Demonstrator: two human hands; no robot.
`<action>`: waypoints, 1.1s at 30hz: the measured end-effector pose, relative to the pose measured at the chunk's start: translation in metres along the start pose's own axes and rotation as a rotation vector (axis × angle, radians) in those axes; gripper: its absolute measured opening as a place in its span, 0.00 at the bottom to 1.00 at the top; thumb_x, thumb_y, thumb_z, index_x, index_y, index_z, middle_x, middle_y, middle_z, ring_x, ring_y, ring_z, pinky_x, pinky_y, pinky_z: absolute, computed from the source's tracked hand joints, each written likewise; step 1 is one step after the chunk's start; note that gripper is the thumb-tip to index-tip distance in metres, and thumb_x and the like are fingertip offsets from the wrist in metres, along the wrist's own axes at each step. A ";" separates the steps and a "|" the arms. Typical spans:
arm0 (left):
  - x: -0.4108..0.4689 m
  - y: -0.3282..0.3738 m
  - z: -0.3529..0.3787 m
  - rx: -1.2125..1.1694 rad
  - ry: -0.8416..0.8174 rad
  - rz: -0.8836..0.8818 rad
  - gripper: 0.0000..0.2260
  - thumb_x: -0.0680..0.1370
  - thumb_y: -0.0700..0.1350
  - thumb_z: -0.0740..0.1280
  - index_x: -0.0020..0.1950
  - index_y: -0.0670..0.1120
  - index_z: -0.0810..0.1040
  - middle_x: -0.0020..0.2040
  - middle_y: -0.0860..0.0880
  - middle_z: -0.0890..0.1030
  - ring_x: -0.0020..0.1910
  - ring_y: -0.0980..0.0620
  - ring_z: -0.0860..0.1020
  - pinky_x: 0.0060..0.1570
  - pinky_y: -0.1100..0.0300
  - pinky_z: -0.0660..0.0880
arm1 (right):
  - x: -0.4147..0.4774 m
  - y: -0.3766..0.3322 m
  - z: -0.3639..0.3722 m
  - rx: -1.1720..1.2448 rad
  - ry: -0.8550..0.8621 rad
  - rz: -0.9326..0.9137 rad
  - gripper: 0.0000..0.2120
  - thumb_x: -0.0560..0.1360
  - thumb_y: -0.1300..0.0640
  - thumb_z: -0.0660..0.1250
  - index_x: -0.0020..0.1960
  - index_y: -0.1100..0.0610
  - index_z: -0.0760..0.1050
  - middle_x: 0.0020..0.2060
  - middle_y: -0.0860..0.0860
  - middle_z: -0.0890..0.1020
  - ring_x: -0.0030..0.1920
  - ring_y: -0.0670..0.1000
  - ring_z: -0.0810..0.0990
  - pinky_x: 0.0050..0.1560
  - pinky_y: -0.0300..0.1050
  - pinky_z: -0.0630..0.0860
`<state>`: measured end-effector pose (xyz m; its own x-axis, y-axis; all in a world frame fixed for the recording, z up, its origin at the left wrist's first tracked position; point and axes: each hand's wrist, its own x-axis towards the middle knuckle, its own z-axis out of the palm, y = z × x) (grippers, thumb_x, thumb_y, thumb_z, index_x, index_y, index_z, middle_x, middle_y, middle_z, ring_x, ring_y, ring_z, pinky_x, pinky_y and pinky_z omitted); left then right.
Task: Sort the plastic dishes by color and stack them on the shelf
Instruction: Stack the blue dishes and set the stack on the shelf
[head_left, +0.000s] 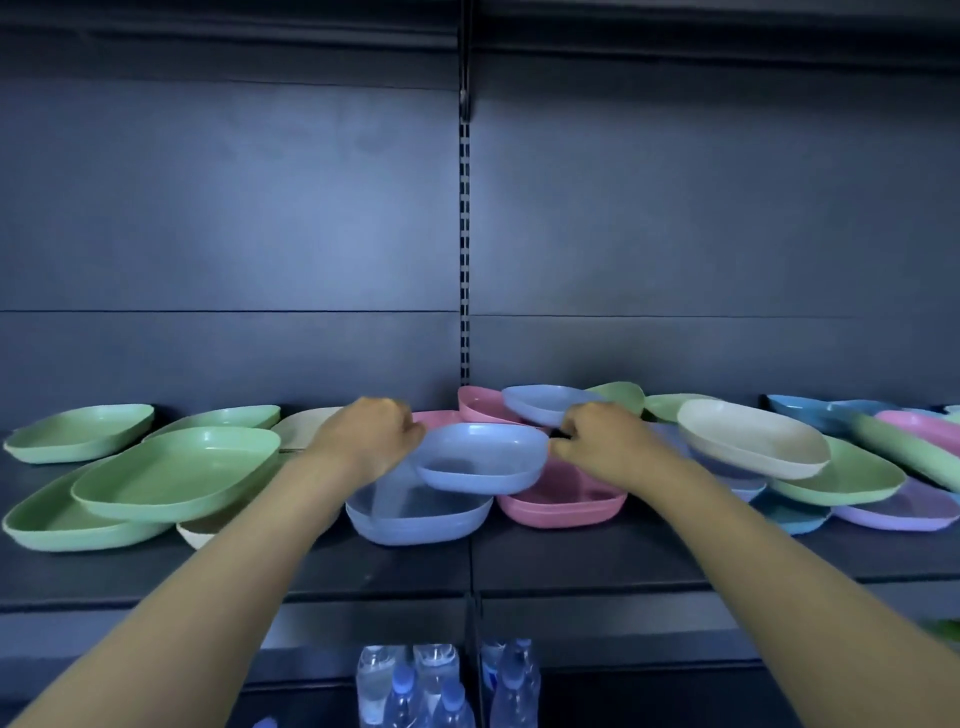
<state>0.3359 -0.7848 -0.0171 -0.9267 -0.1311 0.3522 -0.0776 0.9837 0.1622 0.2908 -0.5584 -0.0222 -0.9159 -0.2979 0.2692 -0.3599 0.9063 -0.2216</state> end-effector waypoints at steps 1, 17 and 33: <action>0.005 -0.002 0.005 -0.010 0.007 -0.011 0.13 0.78 0.46 0.56 0.48 0.40 0.78 0.50 0.43 0.81 0.47 0.43 0.75 0.43 0.58 0.69 | 0.008 0.001 0.005 0.046 0.018 0.013 0.17 0.76 0.49 0.62 0.32 0.56 0.65 0.34 0.51 0.73 0.41 0.55 0.73 0.39 0.44 0.67; 0.055 0.007 0.015 -0.294 -0.027 -0.043 0.13 0.79 0.50 0.61 0.38 0.45 0.75 0.39 0.48 0.80 0.44 0.46 0.77 0.45 0.59 0.71 | 0.035 0.018 0.011 0.860 -0.152 0.322 0.10 0.73 0.66 0.66 0.53 0.70 0.75 0.28 0.58 0.76 0.18 0.48 0.75 0.22 0.35 0.75; 0.187 0.092 0.070 -0.078 -0.219 -0.060 0.23 0.80 0.54 0.59 0.55 0.34 0.79 0.56 0.37 0.81 0.57 0.41 0.78 0.54 0.56 0.72 | 0.040 0.125 -0.057 0.855 0.049 0.460 0.07 0.73 0.63 0.68 0.40 0.67 0.77 0.18 0.54 0.75 0.20 0.50 0.74 0.26 0.38 0.76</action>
<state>0.1293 -0.7101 -0.0010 -0.9796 -0.1506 0.1329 -0.1139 0.9615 0.2500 0.2193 -0.4398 0.0142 -0.9979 0.0614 0.0203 0.0061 0.4013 -0.9159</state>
